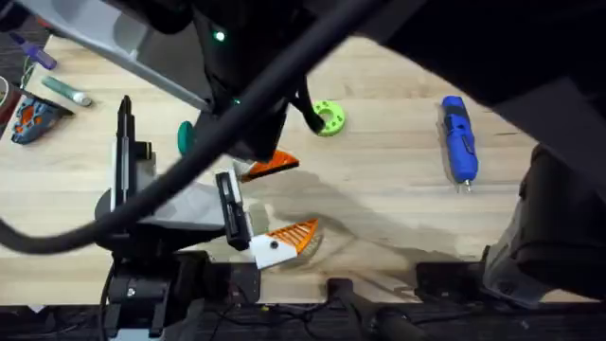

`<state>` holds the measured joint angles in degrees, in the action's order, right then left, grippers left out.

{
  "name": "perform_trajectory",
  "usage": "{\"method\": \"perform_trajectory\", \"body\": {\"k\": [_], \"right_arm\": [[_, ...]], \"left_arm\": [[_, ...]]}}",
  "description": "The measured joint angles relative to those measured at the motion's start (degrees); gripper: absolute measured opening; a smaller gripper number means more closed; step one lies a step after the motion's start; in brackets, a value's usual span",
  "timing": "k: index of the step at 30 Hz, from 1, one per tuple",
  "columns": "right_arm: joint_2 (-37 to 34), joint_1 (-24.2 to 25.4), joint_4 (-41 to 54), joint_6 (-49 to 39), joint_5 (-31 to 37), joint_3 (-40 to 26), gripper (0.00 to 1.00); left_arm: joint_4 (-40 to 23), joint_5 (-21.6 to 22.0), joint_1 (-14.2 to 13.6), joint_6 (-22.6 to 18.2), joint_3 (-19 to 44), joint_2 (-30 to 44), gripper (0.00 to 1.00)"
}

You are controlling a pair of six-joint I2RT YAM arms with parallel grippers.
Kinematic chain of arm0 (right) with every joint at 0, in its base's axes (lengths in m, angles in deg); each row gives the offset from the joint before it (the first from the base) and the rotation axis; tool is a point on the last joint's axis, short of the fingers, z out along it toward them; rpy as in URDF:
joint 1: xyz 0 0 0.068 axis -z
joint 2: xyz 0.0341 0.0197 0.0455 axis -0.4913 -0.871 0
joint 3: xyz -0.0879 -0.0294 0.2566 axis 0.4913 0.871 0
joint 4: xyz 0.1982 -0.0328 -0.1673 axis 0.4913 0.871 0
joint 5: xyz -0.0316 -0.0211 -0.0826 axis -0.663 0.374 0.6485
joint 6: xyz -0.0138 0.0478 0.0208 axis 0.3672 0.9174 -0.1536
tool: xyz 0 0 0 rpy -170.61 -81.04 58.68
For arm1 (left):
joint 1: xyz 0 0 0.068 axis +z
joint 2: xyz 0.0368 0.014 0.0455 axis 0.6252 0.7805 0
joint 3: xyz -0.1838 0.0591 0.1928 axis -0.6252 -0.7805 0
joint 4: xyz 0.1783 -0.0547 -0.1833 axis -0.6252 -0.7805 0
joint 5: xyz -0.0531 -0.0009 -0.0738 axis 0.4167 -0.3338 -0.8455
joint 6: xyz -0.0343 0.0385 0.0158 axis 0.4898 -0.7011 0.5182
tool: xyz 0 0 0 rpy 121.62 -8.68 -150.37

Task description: Pick up the gripper from the table and insert it into the empty holder that is missing its gripper. Then pick up a screw, insert it into the mounting hole, and use the screwdriver to tighten it. Finally, clean up the table by picking up the vegetable and placing it into the bucket.

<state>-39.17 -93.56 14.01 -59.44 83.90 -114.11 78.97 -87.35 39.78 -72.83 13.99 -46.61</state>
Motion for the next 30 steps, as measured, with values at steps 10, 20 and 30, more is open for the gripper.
{"method": "perform_trajectory", "body": {"k": [10, 20, 30], "right_arm": [[-0.55, -0.12, 0.47, -2.79, -0.46, 0.0, 0.006], [-0.59, -0.35, 0.38, -5.2, -0.48, 0.0, 0.006], [-1.58, -0.48, 0.07, -6.48, -0.48, -0.07, 0.006]], "left_arm": [[0.0, 0.01, 0.0, 0.0, 0.0, 0.01, 0.985], [-0.02, -0.06, 0.0, 0.0, 0.0, 0.0, 0.986], [-0.02, -0.09, 0.0, 0.0, 0.0, 0.0, 0.986]]}}
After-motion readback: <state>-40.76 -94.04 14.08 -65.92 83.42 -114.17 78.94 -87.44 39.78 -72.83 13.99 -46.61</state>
